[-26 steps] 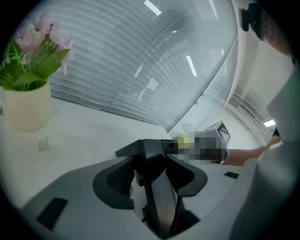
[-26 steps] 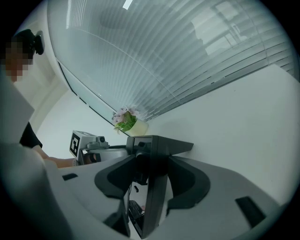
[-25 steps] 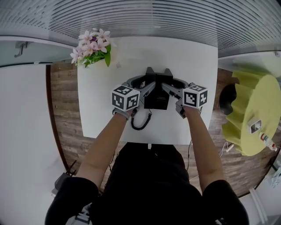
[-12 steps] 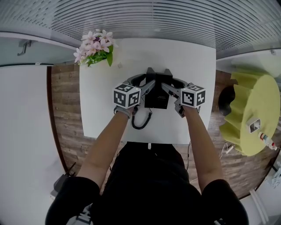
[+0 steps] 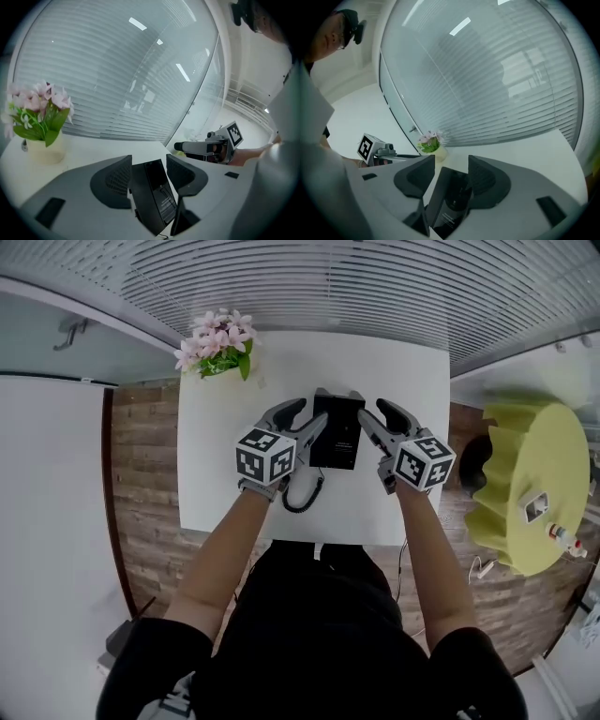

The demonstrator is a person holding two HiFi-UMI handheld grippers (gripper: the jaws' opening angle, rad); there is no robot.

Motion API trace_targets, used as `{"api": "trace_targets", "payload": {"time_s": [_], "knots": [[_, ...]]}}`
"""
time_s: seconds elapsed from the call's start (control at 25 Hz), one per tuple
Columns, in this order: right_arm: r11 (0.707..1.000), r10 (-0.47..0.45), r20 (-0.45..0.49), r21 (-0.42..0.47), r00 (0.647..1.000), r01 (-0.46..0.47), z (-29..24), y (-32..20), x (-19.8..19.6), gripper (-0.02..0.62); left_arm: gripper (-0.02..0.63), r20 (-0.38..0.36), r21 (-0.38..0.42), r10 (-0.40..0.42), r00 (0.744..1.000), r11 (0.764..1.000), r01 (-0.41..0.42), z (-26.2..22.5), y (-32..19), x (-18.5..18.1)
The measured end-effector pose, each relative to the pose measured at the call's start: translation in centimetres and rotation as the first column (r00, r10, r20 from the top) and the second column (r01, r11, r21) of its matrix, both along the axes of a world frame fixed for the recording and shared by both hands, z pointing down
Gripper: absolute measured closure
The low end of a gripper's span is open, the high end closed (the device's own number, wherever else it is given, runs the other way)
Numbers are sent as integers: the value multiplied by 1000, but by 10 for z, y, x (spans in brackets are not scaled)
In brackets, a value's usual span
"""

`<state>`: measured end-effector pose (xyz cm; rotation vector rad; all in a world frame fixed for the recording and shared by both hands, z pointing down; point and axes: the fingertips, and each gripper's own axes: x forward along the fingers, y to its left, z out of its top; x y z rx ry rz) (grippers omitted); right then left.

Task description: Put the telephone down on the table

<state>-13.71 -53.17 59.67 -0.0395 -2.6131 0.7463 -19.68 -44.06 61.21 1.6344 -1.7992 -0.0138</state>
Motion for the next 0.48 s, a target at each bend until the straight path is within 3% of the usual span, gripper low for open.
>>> {"api": "trace_targets", "payload": {"time_s": [0.2,0.48], "knots": [[990,-59,138,138,989,40,-63,26,9,367,383,155,77,51,987,995,-64,-64,11,15],[943,-172,280,324,944,76,-153,80,34,378,400,344,203,48,938,971,-124,-165,38,50]]}}
